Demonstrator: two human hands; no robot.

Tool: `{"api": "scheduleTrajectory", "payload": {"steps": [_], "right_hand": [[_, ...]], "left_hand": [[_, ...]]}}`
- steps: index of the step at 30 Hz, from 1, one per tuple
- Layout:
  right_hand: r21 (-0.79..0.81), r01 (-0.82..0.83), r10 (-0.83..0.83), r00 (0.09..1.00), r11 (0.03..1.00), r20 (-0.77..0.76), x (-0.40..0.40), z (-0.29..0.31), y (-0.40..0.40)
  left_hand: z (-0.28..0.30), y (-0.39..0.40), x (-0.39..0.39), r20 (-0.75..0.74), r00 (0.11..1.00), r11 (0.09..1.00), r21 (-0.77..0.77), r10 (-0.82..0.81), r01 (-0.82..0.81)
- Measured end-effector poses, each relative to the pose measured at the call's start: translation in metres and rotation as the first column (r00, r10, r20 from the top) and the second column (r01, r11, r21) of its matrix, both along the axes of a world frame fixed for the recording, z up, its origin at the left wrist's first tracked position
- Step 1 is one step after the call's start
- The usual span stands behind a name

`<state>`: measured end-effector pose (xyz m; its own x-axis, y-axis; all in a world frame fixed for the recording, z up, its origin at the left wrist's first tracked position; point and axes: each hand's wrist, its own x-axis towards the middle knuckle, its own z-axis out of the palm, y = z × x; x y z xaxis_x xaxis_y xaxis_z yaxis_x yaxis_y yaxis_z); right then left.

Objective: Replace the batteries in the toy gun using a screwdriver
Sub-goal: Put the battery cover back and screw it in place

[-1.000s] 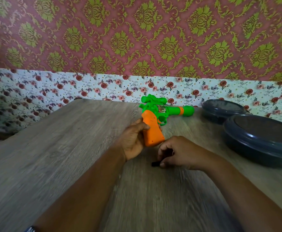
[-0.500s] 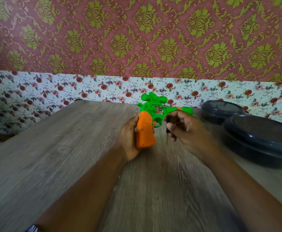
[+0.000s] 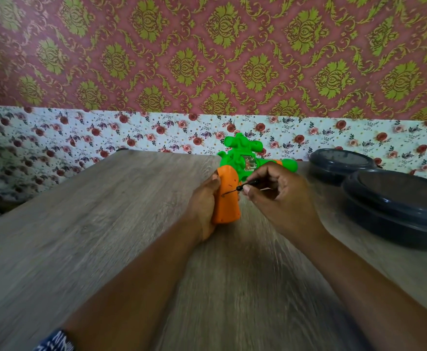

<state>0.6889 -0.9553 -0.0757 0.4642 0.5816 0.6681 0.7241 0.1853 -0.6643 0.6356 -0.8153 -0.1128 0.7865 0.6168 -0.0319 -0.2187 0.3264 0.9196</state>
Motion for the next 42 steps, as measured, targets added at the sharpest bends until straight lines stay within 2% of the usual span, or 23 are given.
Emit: {"api": "scheduleTrajectory", "payload": {"steps": [12,15,17,19,21,23,25,27,29,34,36,40,41,42], "right_hand": [[-0.049,0.023,-0.019,0.996,0.999,0.091,0.001,0.001,-0.001],[-0.074,0.027,-0.014,0.983,0.997,0.182,0.002,0.004,-0.003],[-0.091,0.12,-0.079,0.927,0.989,0.366,0.004,0.005,-0.005],[-0.098,0.26,-0.164,0.814,0.961,0.557,0.006,0.005,-0.005],[-0.102,0.391,-0.226,0.706,0.915,0.672,0.005,0.004,-0.004],[-0.192,0.497,-0.219,0.653,0.846,0.725,0.003,0.001,-0.003],[-0.3,0.484,-0.141,0.684,0.822,0.716,0.003,-0.002,-0.001],[-0.363,0.368,-0.064,0.773,0.856,0.632,0.002,-0.001,-0.001],[-0.376,0.28,-0.017,0.82,0.883,0.572,-0.002,0.0,-0.001],[-0.397,0.26,-0.012,0.848,0.88,0.53,0.0,0.002,0.001],[-0.353,0.31,-0.054,0.814,0.883,0.579,0.003,0.002,0.001],[-0.192,0.53,-0.2,0.594,0.826,0.779,-0.003,-0.003,0.001],[-0.17,0.537,-0.213,0.577,0.826,0.788,-0.007,-0.003,0.001],[-0.196,0.515,-0.19,0.603,0.835,0.775,-0.009,-0.003,0.002]], "left_hand": [[0.001,0.001,0.001,-0.006,1.0,1.0,-0.02,-0.021,0.021],[0.002,0.001,-0.001,-0.004,1.0,0.999,-0.022,-0.024,0.024],[0.001,0.001,-0.002,-0.012,1.0,1.0,-0.014,-0.021,0.021],[0.001,0.002,-0.001,-0.014,1.0,1.0,0.012,-0.022,0.022],[0.0,0.001,0.0,-0.018,0.999,0.998,0.054,-0.03,0.031],[-0.001,-0.001,0.001,-0.034,0.999,0.994,0.102,-0.026,0.029],[-0.002,0.0,0.002,-0.053,0.999,0.992,0.126,-0.006,0.012],[-0.003,0.0,0.002,-0.053,0.999,0.995,0.097,0.001,0.004],[-0.003,0.001,0.003,-0.036,0.999,0.999,0.053,0.003,-0.002],[-0.006,0.003,0.005,-0.034,0.999,0.998,0.064,0.012,-0.01],[-0.005,0.003,0.005,-0.043,0.999,0.997,0.08,0.012,-0.009],[-0.007,0.003,0.005,-0.058,0.998,0.994,0.111,0.016,-0.009],[-0.007,0.003,0.005,-0.061,0.998,0.994,0.108,0.016,-0.009],[-0.007,0.003,0.005,-0.061,0.998,0.995,0.104,0.019,-0.013]]}}
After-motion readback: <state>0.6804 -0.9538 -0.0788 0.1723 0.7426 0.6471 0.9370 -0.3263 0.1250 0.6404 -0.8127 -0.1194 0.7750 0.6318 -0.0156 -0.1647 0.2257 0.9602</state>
